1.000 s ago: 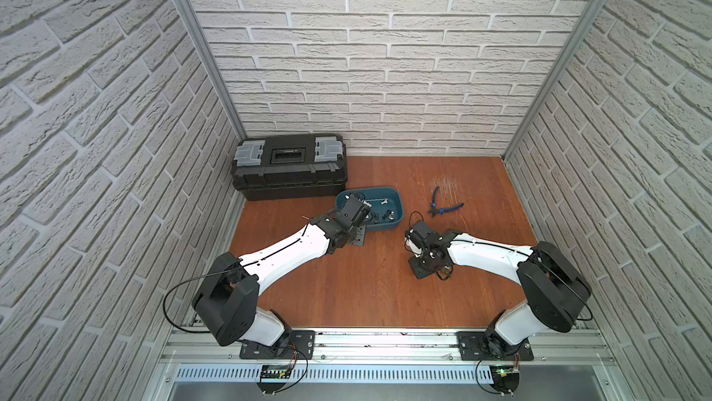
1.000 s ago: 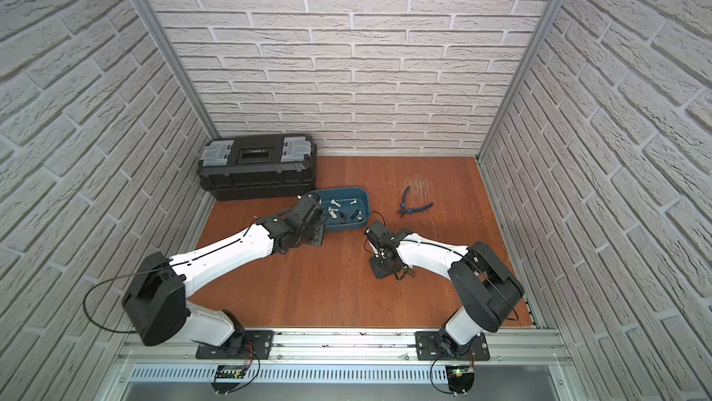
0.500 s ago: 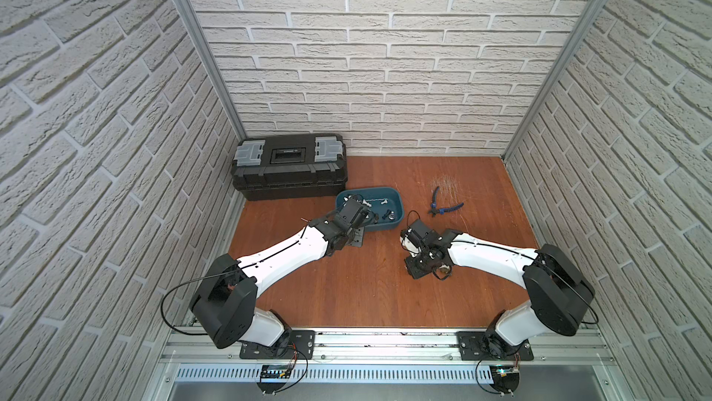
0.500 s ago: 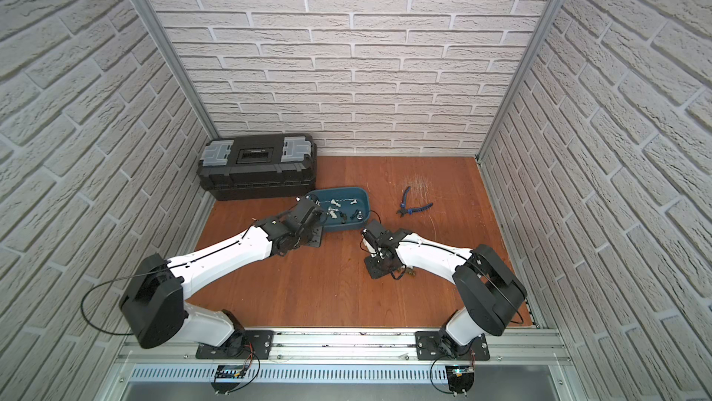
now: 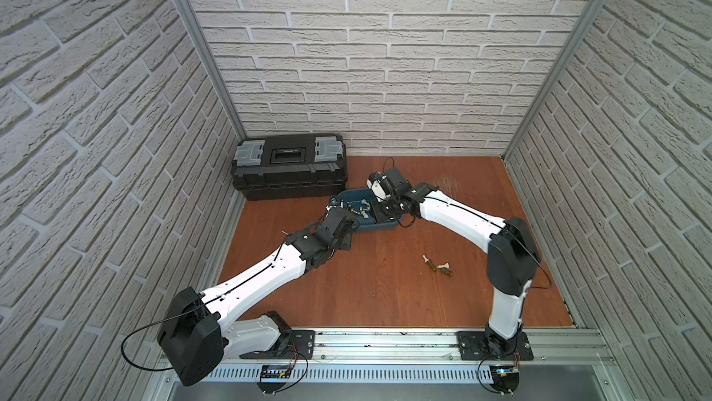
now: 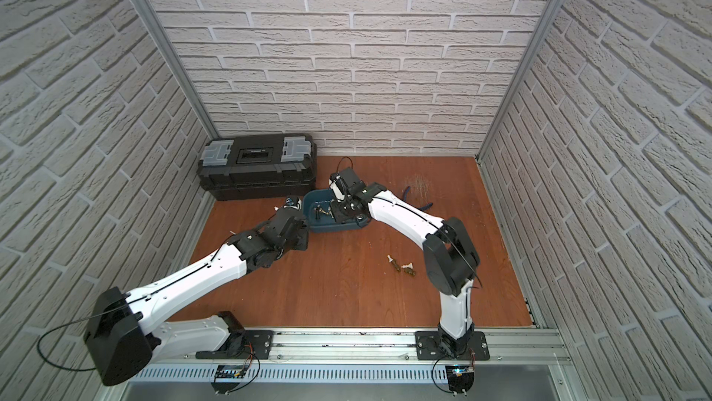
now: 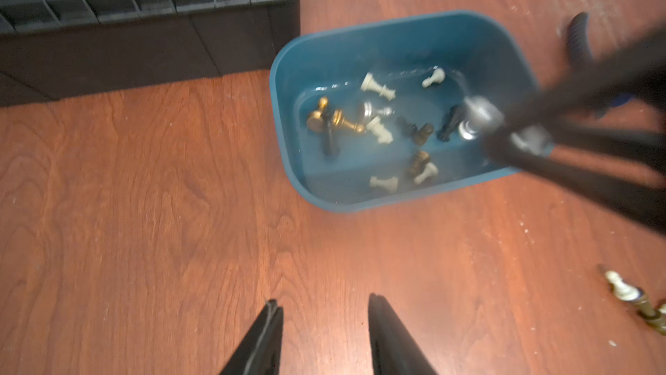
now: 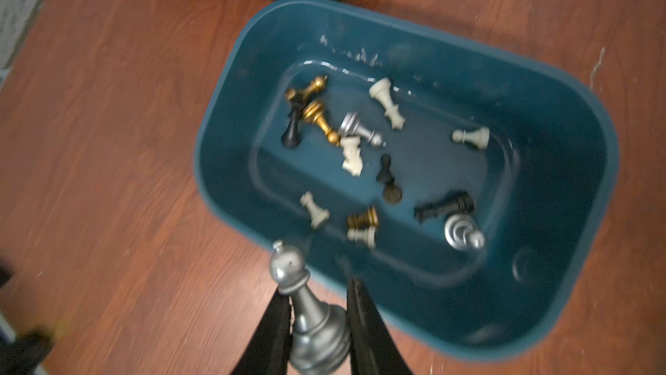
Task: Put the chess pieces into the storage box
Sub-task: Place the chess piece in the storage box, then pick up the chess piece at the center of the board.
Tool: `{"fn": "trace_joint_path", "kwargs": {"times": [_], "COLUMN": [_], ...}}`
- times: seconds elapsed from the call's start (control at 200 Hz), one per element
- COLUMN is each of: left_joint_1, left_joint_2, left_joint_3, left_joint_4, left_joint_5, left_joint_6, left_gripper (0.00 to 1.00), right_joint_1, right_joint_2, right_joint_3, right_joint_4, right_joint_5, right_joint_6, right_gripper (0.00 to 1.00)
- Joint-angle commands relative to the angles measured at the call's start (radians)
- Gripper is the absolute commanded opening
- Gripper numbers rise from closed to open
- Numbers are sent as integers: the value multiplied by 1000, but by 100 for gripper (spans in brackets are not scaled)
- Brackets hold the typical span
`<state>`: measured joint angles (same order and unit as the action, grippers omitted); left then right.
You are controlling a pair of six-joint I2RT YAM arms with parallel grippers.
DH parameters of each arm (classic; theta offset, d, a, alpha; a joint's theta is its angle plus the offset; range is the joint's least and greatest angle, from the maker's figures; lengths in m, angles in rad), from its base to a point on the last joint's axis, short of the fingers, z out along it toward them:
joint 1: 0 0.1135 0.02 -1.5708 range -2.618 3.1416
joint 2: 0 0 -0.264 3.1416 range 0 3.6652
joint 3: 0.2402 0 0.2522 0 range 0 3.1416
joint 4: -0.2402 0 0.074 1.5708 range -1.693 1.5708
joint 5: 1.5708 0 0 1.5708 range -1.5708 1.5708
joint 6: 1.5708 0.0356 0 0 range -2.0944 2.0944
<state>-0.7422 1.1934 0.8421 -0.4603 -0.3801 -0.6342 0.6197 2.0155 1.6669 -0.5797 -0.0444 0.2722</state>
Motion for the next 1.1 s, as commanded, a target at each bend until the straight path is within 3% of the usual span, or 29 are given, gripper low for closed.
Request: {"fn": "trace_joint_path", "kwargs": {"times": [0.0, 0.13, 0.235, 0.4, 0.505, 0.755, 1.095], "left_joint_1": [-4, -2, -3, -6, -16, -83, -211], "left_joint_2": [-38, -57, -65, -52, -38, 32, 313], "left_joint_3": [-27, -46, -49, -43, -33, 11, 216], "left_joint_4": [2, 3, 2, 0, 6, 35, 65], "left_joint_5": [-15, -16, -16, -9, -8, -9, 14], "left_joint_6": [-28, -38, -44, -52, -62, -61, 24], "left_gripper": [44, 44, 44, 44, 44, 44, 44], "right_joint_1": [-26, -43, -51, -58, -58, -58, -94], "right_joint_2": [127, 250, 282, 247, 156, -125, -540], "right_joint_3": [127, 285, 320, 295, 222, 17, -415], "right_joint_4": [-30, -73, -84, -103, -69, -21, -7], "right_joint_5": [29, 58, 92, 104, 94, 81, 95], "right_joint_6": [-21, -25, -34, -41, -37, -28, 30], "right_gripper": [15, 16, 18, 31, 39, 41, 45]}}
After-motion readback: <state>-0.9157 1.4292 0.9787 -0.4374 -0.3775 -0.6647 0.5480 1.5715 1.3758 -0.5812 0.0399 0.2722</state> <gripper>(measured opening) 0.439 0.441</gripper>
